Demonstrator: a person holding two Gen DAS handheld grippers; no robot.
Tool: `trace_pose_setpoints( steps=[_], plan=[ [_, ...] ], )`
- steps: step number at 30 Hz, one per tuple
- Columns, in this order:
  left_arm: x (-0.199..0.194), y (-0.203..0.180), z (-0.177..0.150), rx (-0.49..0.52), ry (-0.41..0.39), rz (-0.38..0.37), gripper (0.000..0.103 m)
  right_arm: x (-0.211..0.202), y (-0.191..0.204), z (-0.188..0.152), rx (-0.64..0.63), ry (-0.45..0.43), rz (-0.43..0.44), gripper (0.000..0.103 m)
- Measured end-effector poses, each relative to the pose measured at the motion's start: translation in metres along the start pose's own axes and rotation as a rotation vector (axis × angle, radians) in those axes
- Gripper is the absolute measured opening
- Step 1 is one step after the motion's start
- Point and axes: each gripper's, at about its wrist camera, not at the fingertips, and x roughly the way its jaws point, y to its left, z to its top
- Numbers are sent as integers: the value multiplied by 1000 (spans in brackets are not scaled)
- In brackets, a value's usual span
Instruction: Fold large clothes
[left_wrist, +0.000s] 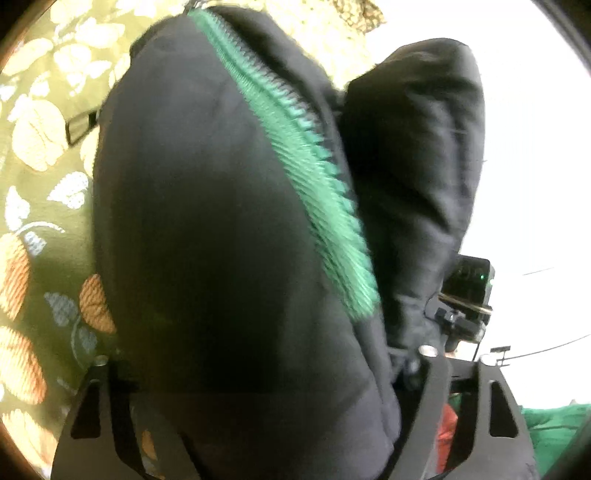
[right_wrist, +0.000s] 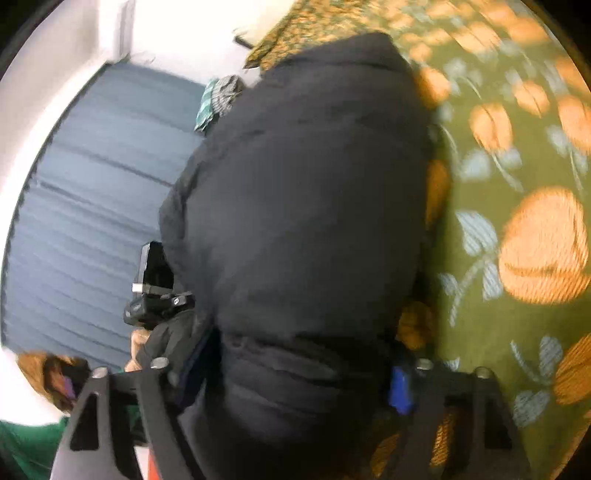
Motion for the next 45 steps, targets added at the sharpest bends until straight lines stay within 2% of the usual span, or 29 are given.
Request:
trace_pose_setpoints(
  steps=[2, 6, 8, 12, 16, 19, 21, 23, 24, 28, 30, 32, 34, 36, 37, 38, 39, 41, 43, 45],
  plan=[
    [-9, -14, -2, 21, -20, -6, 68, -6, 18, 2, -50, -6, 0, 71],
    [-31, -50, 8, 73, -78, -43, 67, -27, 52, 12, -136, -58, 56, 70],
    [-37, -67, 23, 106, -104, -41, 67, -35, 67, 24, -171, -83, 83, 70],
    [-31, -93, 77, 159, -139, -31, 68, -49, 75, 66, -221, -132, 115, 70],
    [5, -93, 132, 173, -133, -4, 69, -48, 52, 117, -221, -145, 123, 70],
    [53, -66, 157, 125, -91, 32, 75, -44, 16, 144, -189, -113, 85, 70],
    [84, -44, 166, 56, -54, 44, 88, -37, -13, 151, -137, -80, 48, 71],
    [100, -34, 169, 14, -56, 3, 93, -26, -45, 150, -38, -36, 20, 77],
    [99, -37, 167, 26, -70, -6, 94, -24, -56, 147, 7, -29, 22, 83],
    [73, -57, 152, 104, -98, 48, 92, -40, -49, 135, -5, -61, -19, 85],
    [58, -67, 144, 150, -133, 115, 92, -55, -25, 127, -68, -99, -135, 85],
    [41, -91, 124, 237, -173, 264, 92, -71, 8, 117, -185, -134, -286, 86],
    [23, -125, 101, 362, -262, 447, 93, -87, 43, 108, -295, -160, -459, 86],
    [9, -157, 76, 437, -365, 548, 99, -101, 81, 90, -396, -200, -607, 86],
    [4, -174, 65, 459, -419, 577, 102, -117, 89, 92, -425, -215, -654, 86],
    [-5, -186, 26, 471, -459, 594, 102, -121, 112, 82, -469, -240, -717, 86],
    [-11, -203, 11, 476, -518, 608, 103, -129, 128, 77, -500, -259, -756, 86],
    [-21, -222, -13, 473, -615, 629, 103, -142, 149, 53, -533, -295, -804, 86],
    [-28, -242, -41, 450, -751, 655, 103, -161, 174, 41, -544, -351, -833, 86],
    [-35, -260, -60, 426, -844, 671, 103, -181, 194, 30, -538, -418, -861, 86]
  ],
)
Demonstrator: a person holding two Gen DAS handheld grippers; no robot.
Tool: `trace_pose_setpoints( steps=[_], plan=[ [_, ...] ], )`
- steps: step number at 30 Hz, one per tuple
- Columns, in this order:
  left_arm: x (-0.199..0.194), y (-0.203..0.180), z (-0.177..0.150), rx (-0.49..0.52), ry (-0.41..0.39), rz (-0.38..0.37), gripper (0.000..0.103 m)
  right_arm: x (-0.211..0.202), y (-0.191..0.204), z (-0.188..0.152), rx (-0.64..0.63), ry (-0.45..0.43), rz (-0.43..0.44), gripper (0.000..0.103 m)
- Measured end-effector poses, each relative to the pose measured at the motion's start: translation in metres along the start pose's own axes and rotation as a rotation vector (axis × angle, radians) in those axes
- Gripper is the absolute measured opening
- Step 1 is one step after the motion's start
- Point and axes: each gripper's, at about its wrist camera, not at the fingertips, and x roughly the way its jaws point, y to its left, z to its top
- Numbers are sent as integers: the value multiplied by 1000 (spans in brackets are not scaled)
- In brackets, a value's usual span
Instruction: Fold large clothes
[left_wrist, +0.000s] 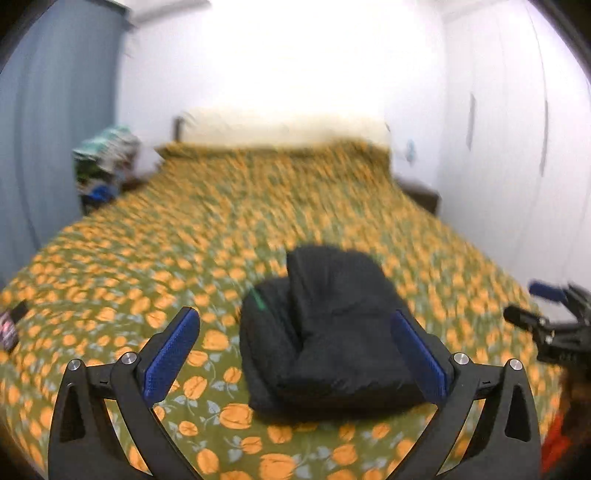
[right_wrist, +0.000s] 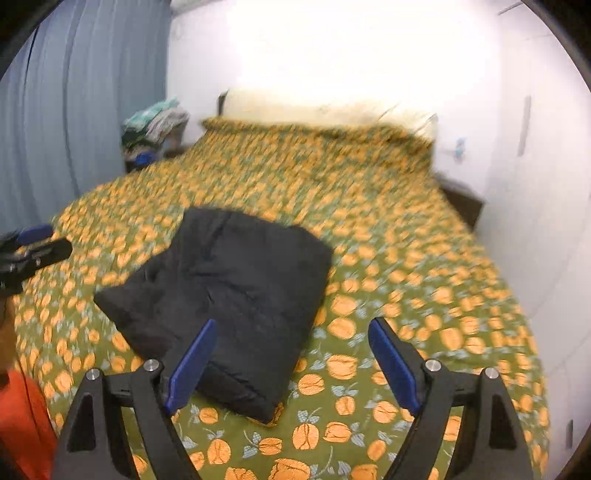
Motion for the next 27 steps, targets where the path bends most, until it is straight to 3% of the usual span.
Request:
trace_pose_setpoints(
  steps=[3, 6, 11, 19, 27],
  plan=[
    [-47, 6, 12, -19, -17, 27, 103, -28, -7, -1, 52, 15, -97, 86],
    [-74, 1, 17, -33, -9, 12, 103, -30, -14, -11, 63, 39, -100, 86],
    [-83, -16, 15, -17, 88, 20, 103, -51, -18, -23, 88, 39, -117, 86],
    [-72, -48, 5, 63, 219, 96, 103, -65, -19, -35, 78, 47, -146, 86],
    [-72, -52, -1, 61, 287, 115, 103, -69, -17, -42, 55, 78, -156, 86]
  ],
)
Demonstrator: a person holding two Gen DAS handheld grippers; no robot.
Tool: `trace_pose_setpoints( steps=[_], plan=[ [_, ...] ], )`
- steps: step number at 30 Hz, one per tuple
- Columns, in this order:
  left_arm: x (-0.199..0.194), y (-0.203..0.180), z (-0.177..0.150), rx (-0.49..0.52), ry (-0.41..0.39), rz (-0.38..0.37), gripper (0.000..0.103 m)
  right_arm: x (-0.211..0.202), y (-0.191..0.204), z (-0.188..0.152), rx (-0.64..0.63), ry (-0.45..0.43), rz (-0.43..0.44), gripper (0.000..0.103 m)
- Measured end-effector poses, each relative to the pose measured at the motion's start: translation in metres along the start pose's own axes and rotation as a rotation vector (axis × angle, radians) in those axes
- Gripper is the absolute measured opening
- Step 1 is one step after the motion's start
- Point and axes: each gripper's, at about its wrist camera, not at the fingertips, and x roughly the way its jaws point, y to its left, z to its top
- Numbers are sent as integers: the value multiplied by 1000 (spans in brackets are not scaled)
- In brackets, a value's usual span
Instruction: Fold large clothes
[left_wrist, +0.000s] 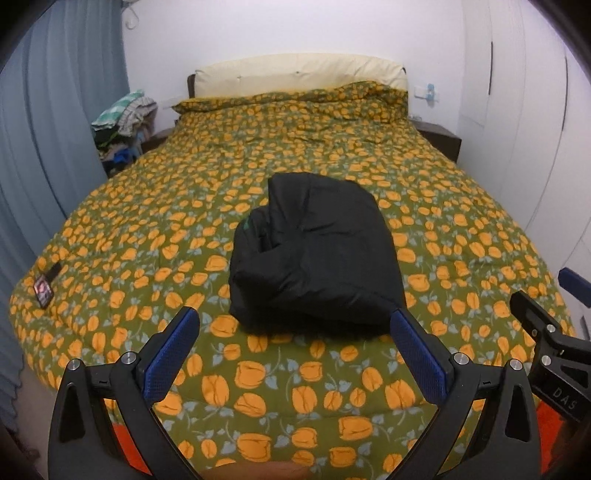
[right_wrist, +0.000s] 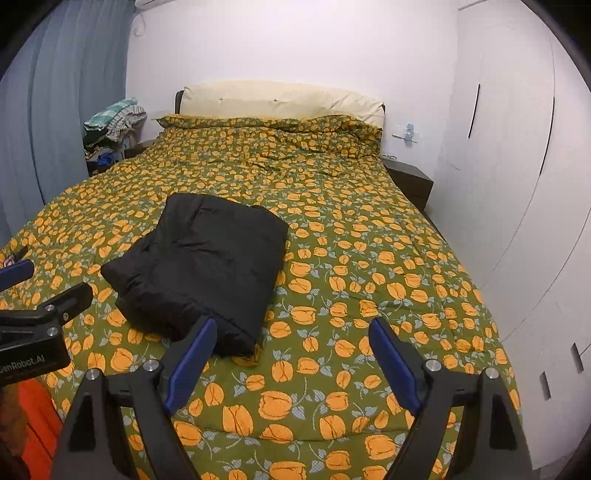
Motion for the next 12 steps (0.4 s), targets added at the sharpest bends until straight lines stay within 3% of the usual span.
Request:
trace_pose_setpoints(
  steps=[4, 12],
  plan=[
    [0, 1, -6, 8, -11, 44, 103, 2, 2, -2, -8, 10, -6, 86],
    [-9, 6, -10, -19, -35, 47, 103, 5, 6, -6, -16, 27, 11, 86]
  ],
)
